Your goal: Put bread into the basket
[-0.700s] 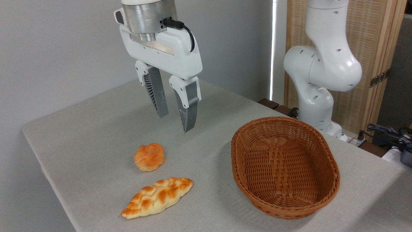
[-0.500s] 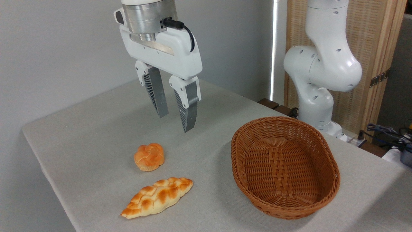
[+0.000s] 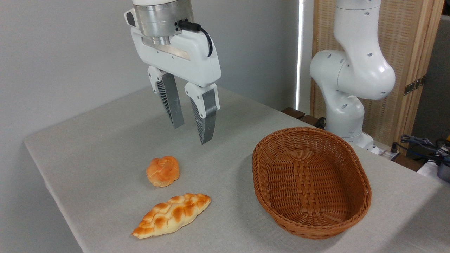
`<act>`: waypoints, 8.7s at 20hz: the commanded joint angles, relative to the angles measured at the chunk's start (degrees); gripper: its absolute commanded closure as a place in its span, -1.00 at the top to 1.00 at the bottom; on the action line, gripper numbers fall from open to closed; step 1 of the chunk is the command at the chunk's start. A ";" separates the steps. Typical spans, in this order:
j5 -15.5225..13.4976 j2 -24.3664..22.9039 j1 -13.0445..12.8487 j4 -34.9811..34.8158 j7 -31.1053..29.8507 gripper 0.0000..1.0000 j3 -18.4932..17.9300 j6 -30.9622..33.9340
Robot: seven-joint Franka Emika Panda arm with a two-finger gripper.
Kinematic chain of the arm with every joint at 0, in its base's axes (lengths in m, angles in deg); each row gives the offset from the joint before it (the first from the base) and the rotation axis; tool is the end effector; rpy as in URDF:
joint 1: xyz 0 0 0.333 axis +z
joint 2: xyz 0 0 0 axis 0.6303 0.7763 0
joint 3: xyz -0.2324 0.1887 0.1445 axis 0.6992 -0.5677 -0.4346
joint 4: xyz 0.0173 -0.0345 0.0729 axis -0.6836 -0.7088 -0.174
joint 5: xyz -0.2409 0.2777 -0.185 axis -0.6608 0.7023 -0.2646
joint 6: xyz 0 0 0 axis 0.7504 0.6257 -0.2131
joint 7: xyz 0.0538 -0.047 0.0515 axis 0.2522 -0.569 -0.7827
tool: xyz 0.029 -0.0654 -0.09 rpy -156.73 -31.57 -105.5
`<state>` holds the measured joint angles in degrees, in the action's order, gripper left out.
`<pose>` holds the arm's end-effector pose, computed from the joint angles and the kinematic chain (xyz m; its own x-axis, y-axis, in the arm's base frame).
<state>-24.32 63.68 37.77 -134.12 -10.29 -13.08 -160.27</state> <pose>0.5719 0.0042 0.6205 0.7455 -0.6664 0.0079 -0.6664 -0.7453 0.0206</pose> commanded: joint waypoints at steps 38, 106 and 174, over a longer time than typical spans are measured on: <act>0.01 -0.32 -1.42 -16.63 1.39 1.00 8.97 -25.13; -7.45 -15.78 9.92 -27.88 42.67 -0.67 0.03 -4.40; -7.11 -6.48 4.93 -6.37 9.14 1.00 2.04 -4.50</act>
<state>-31.69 52.12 45.84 -146.87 6.14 -10.23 -168.20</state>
